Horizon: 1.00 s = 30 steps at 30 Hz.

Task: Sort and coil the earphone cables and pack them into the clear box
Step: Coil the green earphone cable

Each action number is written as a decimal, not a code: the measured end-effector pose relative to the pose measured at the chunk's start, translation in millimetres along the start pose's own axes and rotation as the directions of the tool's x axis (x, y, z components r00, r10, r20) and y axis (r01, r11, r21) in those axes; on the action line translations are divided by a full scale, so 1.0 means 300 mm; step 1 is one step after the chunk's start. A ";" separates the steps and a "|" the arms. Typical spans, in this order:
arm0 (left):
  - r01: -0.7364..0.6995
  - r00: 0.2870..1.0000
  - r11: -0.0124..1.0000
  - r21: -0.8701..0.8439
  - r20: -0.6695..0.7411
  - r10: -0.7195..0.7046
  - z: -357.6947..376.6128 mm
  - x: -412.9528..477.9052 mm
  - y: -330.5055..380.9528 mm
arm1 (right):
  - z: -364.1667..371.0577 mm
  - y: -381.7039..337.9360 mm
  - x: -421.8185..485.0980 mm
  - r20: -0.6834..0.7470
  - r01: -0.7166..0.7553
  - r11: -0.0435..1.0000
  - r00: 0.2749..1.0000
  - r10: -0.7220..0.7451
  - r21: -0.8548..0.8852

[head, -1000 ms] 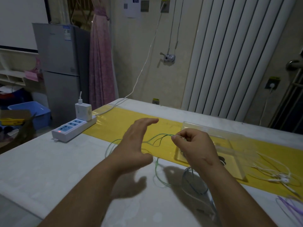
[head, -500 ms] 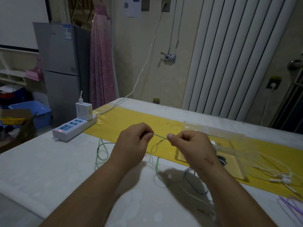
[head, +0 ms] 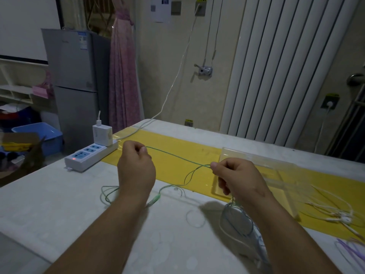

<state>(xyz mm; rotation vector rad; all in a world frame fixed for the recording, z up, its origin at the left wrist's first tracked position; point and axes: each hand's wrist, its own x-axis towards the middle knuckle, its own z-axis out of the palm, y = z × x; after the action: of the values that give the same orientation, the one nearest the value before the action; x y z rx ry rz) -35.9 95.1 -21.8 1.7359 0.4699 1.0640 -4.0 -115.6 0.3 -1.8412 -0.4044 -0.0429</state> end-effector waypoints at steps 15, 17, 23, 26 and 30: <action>-0.422 0.754 0.905 0.051 0.575 0.319 0.011 -0.065 0.029 | 0.035 -0.006 -0.011 -0.071 0.100 0.986 0.991 -0.109 -0.131; -0.497 0.716 0.868 0.006 0.568 0.406 0.022 -0.066 0.020 | 0.041 -0.012 -0.016 -0.058 0.104 0.986 0.992 -0.112 -0.130; -0.571 0.662 0.820 0.017 0.601 0.448 0.042 -0.064 0.005 | 0.056 -0.020 -0.022 -0.008 0.057 0.998 0.998 -0.057 -0.031; -0.409 0.765 0.912 -0.015 0.539 0.352 0.038 -0.066 0.013 | 0.048 -0.035 -0.032 0.061 -0.018 0.994 0.998 0.012 0.111; -0.167 0.905 0.985 -0.035 0.391 0.167 0.026 -0.053 0.014 | 0.028 -0.049 -0.036 0.070 -0.033 0.994 0.997 0.026 0.102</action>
<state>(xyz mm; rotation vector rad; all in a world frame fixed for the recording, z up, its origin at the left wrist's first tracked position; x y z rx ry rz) -38.8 77.5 -25.8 1.9560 0.0671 0.7988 -20.1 -106.7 8.8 -1.7498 -0.4196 0.0612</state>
